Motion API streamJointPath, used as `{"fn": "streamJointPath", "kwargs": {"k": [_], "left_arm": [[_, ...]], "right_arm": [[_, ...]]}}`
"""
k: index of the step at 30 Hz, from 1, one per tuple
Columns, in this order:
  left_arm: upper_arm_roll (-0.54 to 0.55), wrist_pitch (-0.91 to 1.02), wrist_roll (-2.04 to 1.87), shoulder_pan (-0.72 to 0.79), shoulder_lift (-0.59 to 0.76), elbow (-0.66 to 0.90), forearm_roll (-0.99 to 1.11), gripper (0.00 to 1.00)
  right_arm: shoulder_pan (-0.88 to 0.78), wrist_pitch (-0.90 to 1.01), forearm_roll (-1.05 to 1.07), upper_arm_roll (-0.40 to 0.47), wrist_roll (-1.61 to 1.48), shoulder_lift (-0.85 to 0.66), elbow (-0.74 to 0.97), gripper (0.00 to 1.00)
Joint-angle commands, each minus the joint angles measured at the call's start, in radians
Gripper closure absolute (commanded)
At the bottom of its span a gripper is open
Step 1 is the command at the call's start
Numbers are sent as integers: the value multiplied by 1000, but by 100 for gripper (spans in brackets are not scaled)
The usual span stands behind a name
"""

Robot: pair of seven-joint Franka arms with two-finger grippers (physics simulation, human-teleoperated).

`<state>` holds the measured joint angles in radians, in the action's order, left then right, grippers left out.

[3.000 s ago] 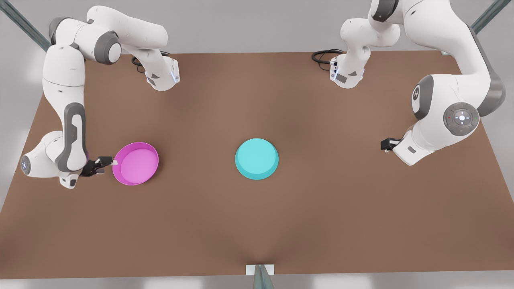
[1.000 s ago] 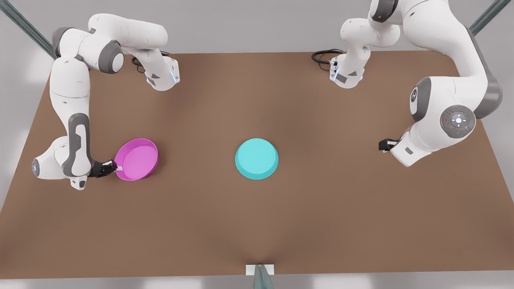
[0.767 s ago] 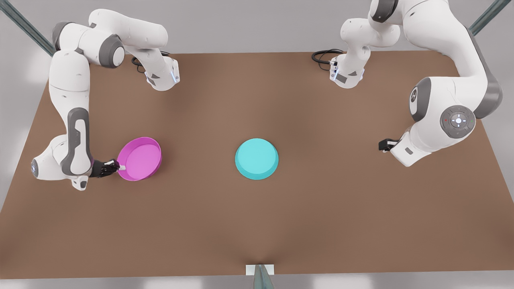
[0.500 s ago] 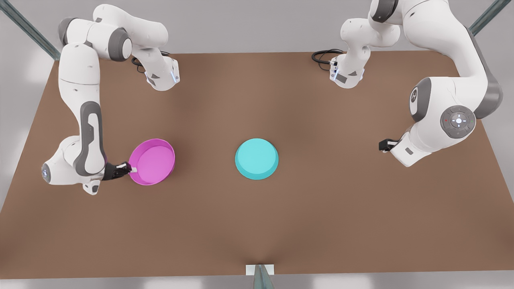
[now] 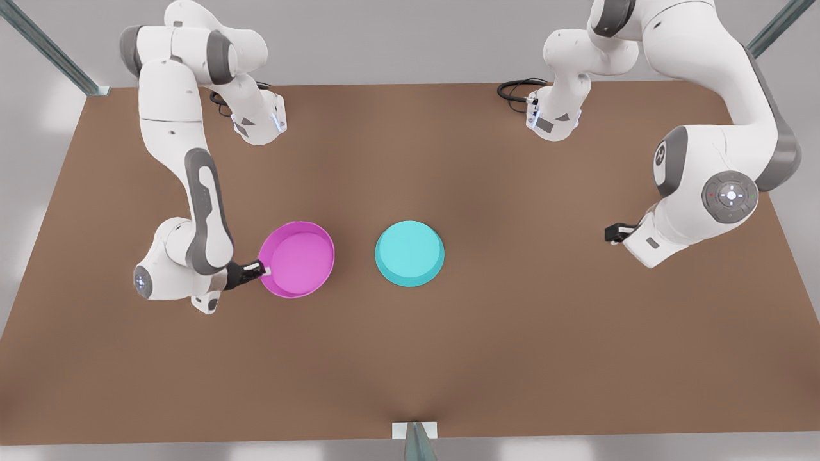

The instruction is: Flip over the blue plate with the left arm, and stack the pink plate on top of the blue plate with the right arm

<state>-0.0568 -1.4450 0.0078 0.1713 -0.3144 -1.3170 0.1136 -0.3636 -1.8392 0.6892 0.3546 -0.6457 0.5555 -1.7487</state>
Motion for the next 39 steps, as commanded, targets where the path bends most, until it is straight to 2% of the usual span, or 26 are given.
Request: {"fn": "streamJointPath", "kwargs": {"k": [1,11,15,19,25,26,27,28,32,33,34,38,39], "left_arm": [[0,0,0,1,0,-1,1,0],[-2,-5,0,-1,-9,-1,1,0],[-2,-5,0,-1,-11,-1,3,0],[-2,-5,0,-3,-12,-1,3,0],[-2,-5,1,-6,-12,-1,3,0],[-2,-5,3,-7,-14,-1,3,0],[-2,-5,3,-7,-14,-1,3,0],[-2,-5,3,-7,-17,1,3,0],[-2,-5,3,-7,-17,1,3,0],[-2,-6,3,-7,-17,1,3,0],[-2,-6,3,-7,-17,1,3,0],[-2,-6,3,-7,-17,1,3,0],[-2,-6,3,-7,-17,1,3,0]], "right_arm": [[-9,-11,0,0,14,0,0,79],[-337,-213,29,0,414,-17,-3,79],[-405,-299,50,-37,512,-14,-9,79],[-463,-370,50,-39,544,-52,-95,79],[-505,-411,72,-40,587,-29,-91,79],[-505,-410,72,-40,587,-29,-91,73],[-503,-408,72,-40,587,-29,-91,56],[-503,-410,72,-40,587,-29,-91,45],[-503,-404,79,-40,623,-29,-74,29],[-502,-397,78,-40,623,-31,-68,19],[-491,-396,75,-39,618,-61,-68,2],[-452,-319,-57,-28,592,-218,-94,0],[-439,-318,-131,0,581,-270,-111,0]]}}
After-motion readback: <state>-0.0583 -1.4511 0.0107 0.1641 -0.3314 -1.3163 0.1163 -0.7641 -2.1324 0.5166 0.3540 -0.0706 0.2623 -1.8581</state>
